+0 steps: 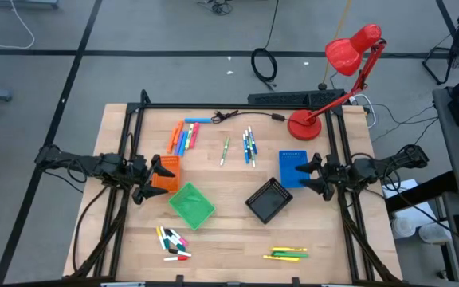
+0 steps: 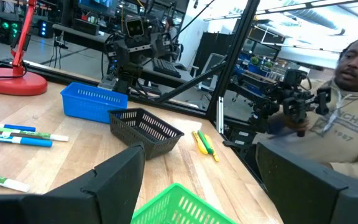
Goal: Pick & Place Markers
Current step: Put the bottom yellow pen into the blue basket
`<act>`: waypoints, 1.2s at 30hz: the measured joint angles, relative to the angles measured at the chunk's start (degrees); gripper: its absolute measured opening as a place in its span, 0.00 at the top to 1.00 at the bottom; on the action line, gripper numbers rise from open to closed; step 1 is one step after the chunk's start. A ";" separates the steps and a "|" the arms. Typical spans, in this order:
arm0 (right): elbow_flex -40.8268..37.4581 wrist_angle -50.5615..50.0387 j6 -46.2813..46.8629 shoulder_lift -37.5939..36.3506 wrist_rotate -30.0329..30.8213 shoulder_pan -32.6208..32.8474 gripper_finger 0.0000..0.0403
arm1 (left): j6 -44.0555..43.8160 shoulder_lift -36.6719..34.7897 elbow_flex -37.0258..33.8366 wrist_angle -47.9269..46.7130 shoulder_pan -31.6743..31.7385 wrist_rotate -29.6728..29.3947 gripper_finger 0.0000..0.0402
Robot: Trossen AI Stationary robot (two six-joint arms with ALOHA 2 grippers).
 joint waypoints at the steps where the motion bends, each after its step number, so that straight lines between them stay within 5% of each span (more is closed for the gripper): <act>1: -0.01 0.43 0.50 -0.01 -0.02 0.00 0.31 | -0.01 0.00 -0.01 0.00 -0.01 0.00 0.23; 8: -0.01 2.56 0.95 0.00 -0.45 0.00 0.31 | -0.01 0.00 -0.01 0.00 -0.01 0.02 0.23; 20: 1.67 15.10 -0.59 4.16 -17.52 3.54 0.31 | -0.01 0.00 -0.02 0.00 0.01 0.00 0.23; 28: 14.08 12.54 -2.32 34.81 0.23 22.07 0.31 | 0.00 0.01 -0.02 0.00 0.01 0.00 0.23; 36: 46.69 -8.07 -2.16 72.60 10.65 38.20 0.31 | 0.00 0.00 -0.02 0.00 0.01 0.02 0.23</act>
